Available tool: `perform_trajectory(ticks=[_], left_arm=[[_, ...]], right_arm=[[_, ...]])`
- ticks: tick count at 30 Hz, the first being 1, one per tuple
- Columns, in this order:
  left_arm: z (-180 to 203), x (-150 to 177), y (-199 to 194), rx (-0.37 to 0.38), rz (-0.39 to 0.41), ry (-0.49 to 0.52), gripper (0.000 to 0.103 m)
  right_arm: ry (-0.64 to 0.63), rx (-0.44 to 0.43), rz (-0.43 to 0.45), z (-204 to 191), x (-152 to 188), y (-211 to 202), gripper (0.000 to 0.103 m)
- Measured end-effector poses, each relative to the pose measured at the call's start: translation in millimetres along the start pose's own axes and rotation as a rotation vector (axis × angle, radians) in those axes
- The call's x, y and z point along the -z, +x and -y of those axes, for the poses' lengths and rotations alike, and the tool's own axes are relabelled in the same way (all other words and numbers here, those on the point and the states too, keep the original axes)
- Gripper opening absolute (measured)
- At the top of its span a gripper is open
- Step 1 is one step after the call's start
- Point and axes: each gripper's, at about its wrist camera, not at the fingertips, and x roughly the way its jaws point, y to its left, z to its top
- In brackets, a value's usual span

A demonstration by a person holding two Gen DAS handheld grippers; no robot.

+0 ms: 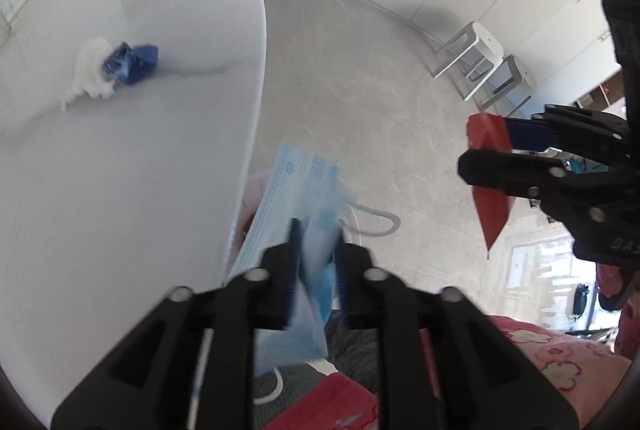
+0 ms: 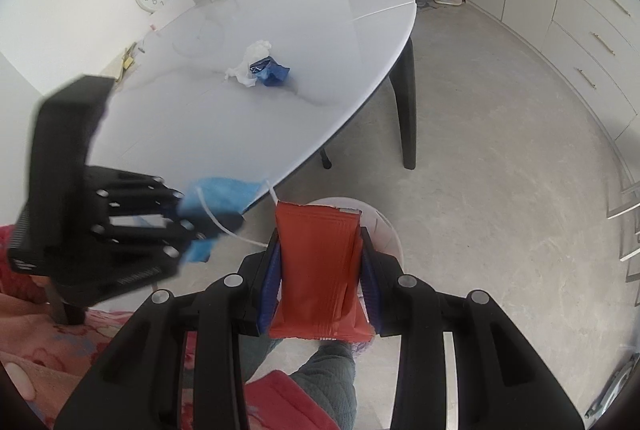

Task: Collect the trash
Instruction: 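Carry the mask and red packet over the trash bin and open the left tool, then open the right tool over the bin to drop the red packet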

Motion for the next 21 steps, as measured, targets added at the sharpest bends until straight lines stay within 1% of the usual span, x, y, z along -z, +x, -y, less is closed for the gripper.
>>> perform_trajectory(ticks=[1, 2, 3, 5, 8, 10, 14, 21], left_arm=[[1.2, -0.1, 1.1, -0.009, 0.006, -0.012, 0.052], [2.7, 0.1, -0.5, -0.023, 0.026, -0.02, 0.063], [4.9, 0.1, -3.0, -0.031, 0.043, -0.022, 0.065], [8.4, 0.0, -7.4, -0.043, 0.063, -0.019, 0.076], [11.1, -0.4, -11.6, -0.074, 0.076, -0.022, 0.081], [10.3, -0.4, -13.6, -0.093, 0.075, -0.026, 0.083], [0.4, 3.0, -23.9, -0.135, 0.082, -0.048, 0.09], [-25.1, 11.0, -44.0, -0.176, 0.096, -0.102, 0.093]], right_arm=[[-0.003, -0.003, -0.001, 1.8, 1.3, -0.4, 0.036], [-0.005, -0.01, -0.003, 3.9, 2.4, -1.8, 0.036], [-0.007, -0.015, -0.003, 6.2, 3.8, -4.5, 0.036], [-0.011, -0.027, -0.005, 7.3, 6.5, -3.3, 0.036], [-0.018, -0.038, -0.008, 7.2, 6.9, -2.0, 0.036], [-0.02, -0.044, -0.006, 6.7, 7.2, -2.7, 0.036], [-0.022, -0.054, 0.0, 2.5, 6.6, -2.1, 0.036], [-0.034, -0.074, -0.005, -14.0, 4.3, 6.3, 0.036]])
